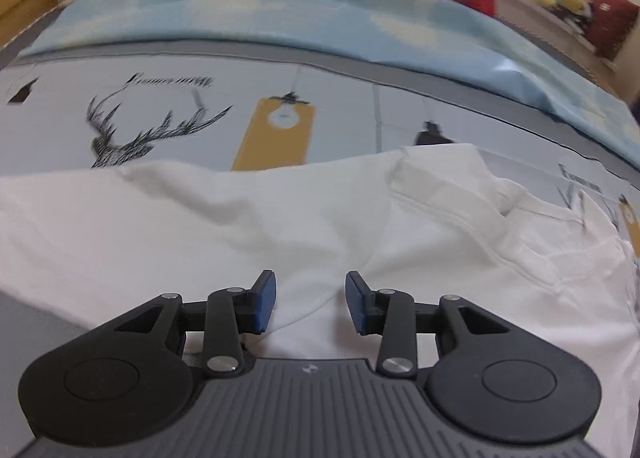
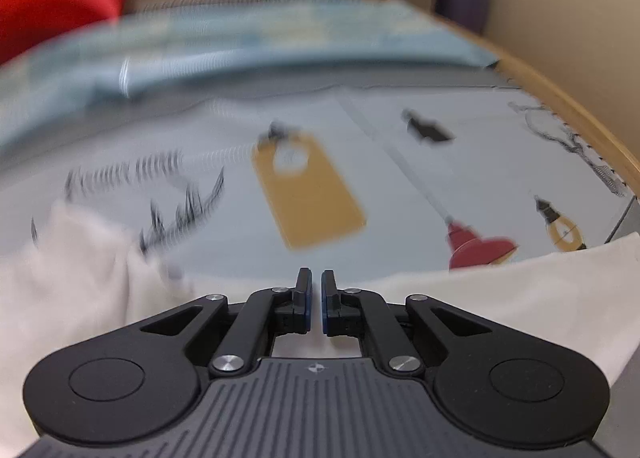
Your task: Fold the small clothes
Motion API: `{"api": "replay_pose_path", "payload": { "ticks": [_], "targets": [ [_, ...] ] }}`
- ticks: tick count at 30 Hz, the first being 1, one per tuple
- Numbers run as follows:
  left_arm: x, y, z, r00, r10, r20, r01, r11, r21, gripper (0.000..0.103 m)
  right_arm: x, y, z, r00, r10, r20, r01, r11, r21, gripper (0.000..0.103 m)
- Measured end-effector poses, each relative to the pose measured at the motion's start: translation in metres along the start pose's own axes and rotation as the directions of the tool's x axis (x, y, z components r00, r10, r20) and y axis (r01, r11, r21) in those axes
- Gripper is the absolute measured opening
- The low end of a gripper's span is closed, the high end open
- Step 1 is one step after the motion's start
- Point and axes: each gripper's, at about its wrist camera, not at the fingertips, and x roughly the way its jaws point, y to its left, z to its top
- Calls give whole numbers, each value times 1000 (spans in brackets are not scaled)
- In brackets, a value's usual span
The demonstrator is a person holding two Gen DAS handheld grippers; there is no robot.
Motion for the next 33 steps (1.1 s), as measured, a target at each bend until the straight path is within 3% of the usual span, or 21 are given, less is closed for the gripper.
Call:
{"api": "replay_pose_path", "payload": {
  "ticks": [2, 4, 7, 8, 10, 16, 18, 20, 21, 23, 24, 25, 27, 30, 33],
  "targets": [
    [-4, 0, 4, 1000, 15, 14, -15, 1000, -13, 43, -14, 19, 7, 989, 137, 46, -135, 989, -53, 9],
    [-11, -4, 7, 1000, 8, 30, -7, 1000, -14, 43, -15, 43, 12, 961, 277, -7, -276, 954, -116, 14],
    [-18, -5, 10, 999, -3, 54, 3, 1000, 6, 43, -2, 77, 8, 928, 352, -123, -370, 908, -197, 15],
    [-20, -4, 11, 998, -3, 58, 2, 1000, 9, 43, 7, 85, 5, 924, 344, -168, -375, 902, -213, 14],
    [-26, 3, 15, 997, 2, 74, -2, 1000, -1, 43, 28, 96, -3, 935, 271, -228, -323, 917, -233, 13],
    [-44, 36, 28, 993, 6, 115, 3, 997, -71, 43, 42, 117, 5, 968, 202, -151, -230, 952, -200, 11],
    [-50, 47, 31, 992, 6, 127, 7, 995, -99, 43, 29, 132, 9, 970, 222, -99, -237, 956, -175, 18],
    [-54, 56, 34, 991, 5, 135, 11, 993, -121, 43, 9, 158, 6, 939, 334, -82, -344, 919, -192, 20],
    [-55, 60, 35, 991, 4, 137, 14, 992, -129, 43, 2, 174, 4, 907, 406, -108, -420, 889, -184, 24],
    [-58, 66, 35, 990, -5, 139, 25, 990, -138, 43, -1, 201, 1, 817, 541, -201, -567, 817, -106, 43],
    [-60, 70, 35, 991, -14, 136, 33, 989, -142, 43, -1, 215, -2, 764, 598, -244, -627, 777, -60, 44],
    [-60, 72, 35, 991, -19, 135, 39, 989, -146, 43, -1, 229, -4, 745, 615, -260, -645, 763, -45, 44],
    [-63, 80, 36, 991, -29, 134, 50, 986, -160, 43, 2, 252, -9, 748, 597, -290, -636, 769, -59, 44],
    [-68, 91, 37, 990, -39, 138, 65, 980, -190, 43, 14, 278, -14, 778, 537, -325, -590, 803, -85, 44],
    [-71, 99, 38, 989, -53, 141, 82, 975, -205, 43, 27, 299, -12, 791, 505, -345, -567, 817, -104, 44]
  ]
}}
